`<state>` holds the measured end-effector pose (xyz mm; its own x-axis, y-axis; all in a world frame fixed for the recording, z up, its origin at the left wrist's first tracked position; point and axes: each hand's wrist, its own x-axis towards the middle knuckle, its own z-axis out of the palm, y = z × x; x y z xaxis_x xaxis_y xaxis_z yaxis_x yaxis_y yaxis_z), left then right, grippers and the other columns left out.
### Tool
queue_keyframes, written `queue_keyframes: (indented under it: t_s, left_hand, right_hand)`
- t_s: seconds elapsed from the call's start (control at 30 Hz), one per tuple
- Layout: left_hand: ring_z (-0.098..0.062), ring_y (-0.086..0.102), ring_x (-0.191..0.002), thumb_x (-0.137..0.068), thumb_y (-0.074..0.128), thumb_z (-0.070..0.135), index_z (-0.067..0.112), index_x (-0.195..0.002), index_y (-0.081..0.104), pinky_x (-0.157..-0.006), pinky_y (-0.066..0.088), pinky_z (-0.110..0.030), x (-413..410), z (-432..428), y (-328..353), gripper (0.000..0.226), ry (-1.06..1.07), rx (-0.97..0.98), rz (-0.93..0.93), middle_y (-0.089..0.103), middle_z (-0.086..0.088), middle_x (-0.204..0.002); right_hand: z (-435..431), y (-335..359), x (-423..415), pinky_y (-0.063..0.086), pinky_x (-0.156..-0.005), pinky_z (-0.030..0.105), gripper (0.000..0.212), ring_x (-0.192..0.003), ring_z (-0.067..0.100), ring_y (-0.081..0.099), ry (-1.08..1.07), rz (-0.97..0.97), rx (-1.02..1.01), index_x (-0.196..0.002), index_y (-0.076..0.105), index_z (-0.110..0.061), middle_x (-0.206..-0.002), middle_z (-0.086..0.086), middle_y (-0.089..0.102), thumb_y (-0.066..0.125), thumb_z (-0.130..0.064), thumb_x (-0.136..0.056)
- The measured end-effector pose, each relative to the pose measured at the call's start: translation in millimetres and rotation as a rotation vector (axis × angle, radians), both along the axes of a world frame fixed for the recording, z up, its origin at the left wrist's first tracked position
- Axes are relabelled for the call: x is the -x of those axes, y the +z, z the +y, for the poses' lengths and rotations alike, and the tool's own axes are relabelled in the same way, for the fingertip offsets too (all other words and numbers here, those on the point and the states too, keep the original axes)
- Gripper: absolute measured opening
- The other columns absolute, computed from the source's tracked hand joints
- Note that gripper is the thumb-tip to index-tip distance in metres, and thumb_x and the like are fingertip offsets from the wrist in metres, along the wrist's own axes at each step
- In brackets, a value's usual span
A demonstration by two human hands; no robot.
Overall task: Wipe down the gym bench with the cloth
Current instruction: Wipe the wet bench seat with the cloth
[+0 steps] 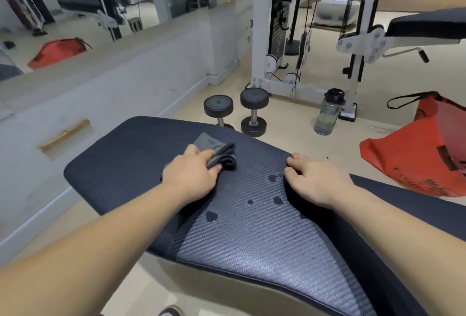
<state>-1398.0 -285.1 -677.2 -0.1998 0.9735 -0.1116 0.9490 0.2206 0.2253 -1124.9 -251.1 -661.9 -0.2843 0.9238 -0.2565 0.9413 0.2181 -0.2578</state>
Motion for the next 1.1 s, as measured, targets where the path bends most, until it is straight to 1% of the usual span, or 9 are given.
queue_keyframes:
  t_s: [0.2, 0.37, 0.43, 0.6, 0.7, 0.77, 0.83, 0.97, 1.1]
  left_hand:
    - [-0.015, 0.058, -0.109, -0.098, 0.043, 0.058, 0.05, -0.15, 0.033, -0.092, 0.05, -0.035, -1.3, -93.6, 18.4, 0.053, -0.431, 0.13, 0.033, 0.036, 0.017, -0.114]
    - [-0.033, 0.059, -0.111, -0.1, 0.043, 0.052, 0.034, -0.138, 0.048, -0.09, 0.051, -0.044, -4.9, -75.9, 7.8, 0.043, 0.12, -0.007, 0.078, 0.048, -0.005, -0.123]
    - [-0.032, 0.057, -0.11, -0.098, 0.044, 0.051, 0.031, -0.131, 0.049, -0.085, 0.05, -0.044, -36.7, -92.1, 0.0, 0.039, 0.084, -0.035, 0.147, 0.046, -0.005, -0.118]
    - [-0.022, 0.061, -0.111, -0.093, 0.043, 0.062, 0.05, -0.142, 0.038, -0.089, 0.053, -0.039, -26.6, -117.2, 13.3, 0.05, -0.375, 0.029, 0.04, 0.05, 0.007, -0.119]
    - [-0.03, 0.063, -0.112, -0.096, 0.044, 0.058, 0.047, -0.137, 0.046, -0.091, 0.052, -0.041, -2.0, -94.3, 13.6, 0.043, -0.077, 0.032, 0.098, 0.052, 0.001, -0.119]
    - [-0.036, 0.063, -0.109, -0.098, 0.042, 0.055, 0.034, -0.133, 0.053, -0.089, 0.052, -0.044, -19.9, -88.2, 5.8, 0.041, 0.174, -0.051, 0.103, 0.052, -0.007, -0.119]
    - [-0.033, 0.063, -0.107, -0.099, 0.04, 0.054, 0.027, -0.13, 0.05, -0.083, 0.052, -0.043, -49.9, -96.8, -0.3, 0.042, 0.12, -0.06, 0.202, 0.05, -0.006, -0.118]
    - [-0.027, 0.064, -0.108, -0.097, 0.04, 0.062, 0.043, -0.133, 0.047, -0.084, 0.051, -0.039, -46.0, -111.6, 13.8, 0.042, -0.211, -0.014, 0.094, 0.054, 0.006, -0.118]
    - [-0.037, 0.065, -0.106, -0.097, 0.042, 0.058, 0.037, -0.129, 0.055, -0.088, 0.053, -0.044, -20.2, -73.1, 9.7, 0.041, 0.076, -0.027, 0.12, 0.056, -0.003, -0.118]
  right_hand:
    - [-7.7, 4.0, 3.3, 0.038, -0.115, 0.041, 0.052, -0.15, 0.019, 0.036, 0.016, -0.04, -0.029, -0.148, 0.048, -0.026, -0.167, -0.008, 0.031, 0.026, -0.046, -0.106]
    - [-13.6, 5.6, 2.7, 0.037, -0.116, 0.043, 0.051, -0.151, 0.02, 0.033, 0.033, -0.046, -0.015, -0.151, 0.042, -0.025, -0.17, -0.007, 0.026, 0.028, -0.043, -0.105]
    - [-15.1, 4.7, 1.6, 0.035, -0.117, 0.044, 0.053, -0.153, 0.018, 0.029, 0.038, -0.034, -0.001, -0.153, 0.039, -0.026, -0.171, -0.007, 0.023, 0.028, -0.043, -0.105]
    - [-10.0, 5.9, -2.7, 0.032, -0.119, 0.039, 0.053, -0.154, 0.017, 0.03, 0.027, 0.0, -0.005, -0.154, 0.041, -0.031, -0.17, -0.013, 0.024, 0.03, -0.046, -0.105]
    - [-5.8, 6.3, -8.0, 0.037, -0.117, 0.041, 0.049, -0.148, 0.025, 0.041, -0.007, 0.09, 0.005, -0.144, 0.056, -0.024, -0.163, -0.002, 0.041, 0.038, -0.04, -0.102]
    - [-2.8, 3.0, -14.1, 0.048, -0.104, 0.043, 0.043, -0.127, 0.032, 0.058, -0.044, 0.134, -0.051, -0.122, 0.069, -0.019, -0.137, 0.006, 0.063, 0.039, -0.035, -0.095]
    - [-4.8, 4.2, -19.6, 0.053, -0.093, 0.042, 0.038, -0.112, 0.033, 0.064, -0.107, 0.06, -0.086, -0.114, 0.07, -0.021, -0.12, 0.006, 0.069, 0.041, -0.033, -0.093]
    - [1.1, 9.6, -24.4, 0.056, -0.086, 0.038, 0.035, -0.102, 0.033, 0.065, -0.128, 0.015, -0.068, -0.1, 0.072, -0.027, -0.11, 0.004, 0.074, 0.042, -0.036, -0.085]
    - [5.7, 12.4, -28.4, 0.054, -0.092, 0.035, 0.041, -0.116, 0.028, 0.065, -0.103, -0.038, -0.064, -0.115, 0.072, -0.037, -0.123, -0.003, 0.074, 0.045, -0.038, -0.084]
